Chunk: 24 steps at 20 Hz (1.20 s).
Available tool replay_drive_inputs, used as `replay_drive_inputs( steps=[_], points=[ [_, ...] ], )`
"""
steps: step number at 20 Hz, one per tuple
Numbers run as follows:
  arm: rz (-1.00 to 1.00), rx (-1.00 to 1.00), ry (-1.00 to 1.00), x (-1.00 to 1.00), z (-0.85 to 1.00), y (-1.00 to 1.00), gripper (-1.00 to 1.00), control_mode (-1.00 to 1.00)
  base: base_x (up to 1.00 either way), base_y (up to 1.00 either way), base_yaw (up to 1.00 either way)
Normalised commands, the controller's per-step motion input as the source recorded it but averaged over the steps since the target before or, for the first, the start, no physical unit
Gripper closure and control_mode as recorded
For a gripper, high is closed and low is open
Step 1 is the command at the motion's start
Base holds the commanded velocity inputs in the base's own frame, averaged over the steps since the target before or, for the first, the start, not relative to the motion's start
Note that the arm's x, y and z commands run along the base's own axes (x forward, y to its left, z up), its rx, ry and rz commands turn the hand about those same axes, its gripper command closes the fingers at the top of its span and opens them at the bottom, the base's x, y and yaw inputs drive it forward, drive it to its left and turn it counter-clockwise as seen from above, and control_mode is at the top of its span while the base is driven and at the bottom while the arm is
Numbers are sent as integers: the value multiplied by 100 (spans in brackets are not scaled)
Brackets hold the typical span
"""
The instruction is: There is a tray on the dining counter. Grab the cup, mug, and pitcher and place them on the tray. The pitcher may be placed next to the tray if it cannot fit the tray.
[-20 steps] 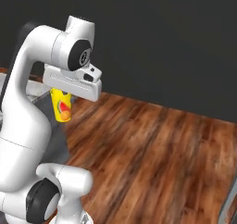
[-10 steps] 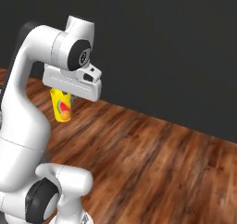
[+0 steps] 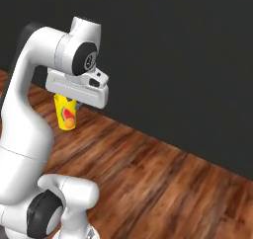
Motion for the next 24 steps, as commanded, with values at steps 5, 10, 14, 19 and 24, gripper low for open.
replay_drive_inputs(
  steps=[5, 10, 14, 19, 24],
  points=[
    [0, 0, 0, 0, 0, 0, 100, 100, 95, -84, 36],
    [0, 0, 0, 0, 0, 0, 100, 100, 88, -61, 51],
    [0, 0, 0, 0, 0, 0, 100, 100, 82, -52, 62],
    [0, 0, 0, 0, 0, 0, 100, 100, 73, -50, 69],
    [0, 0, 0, 0, 0, 0, 100, 100, 71, -51, 71]
  ],
)
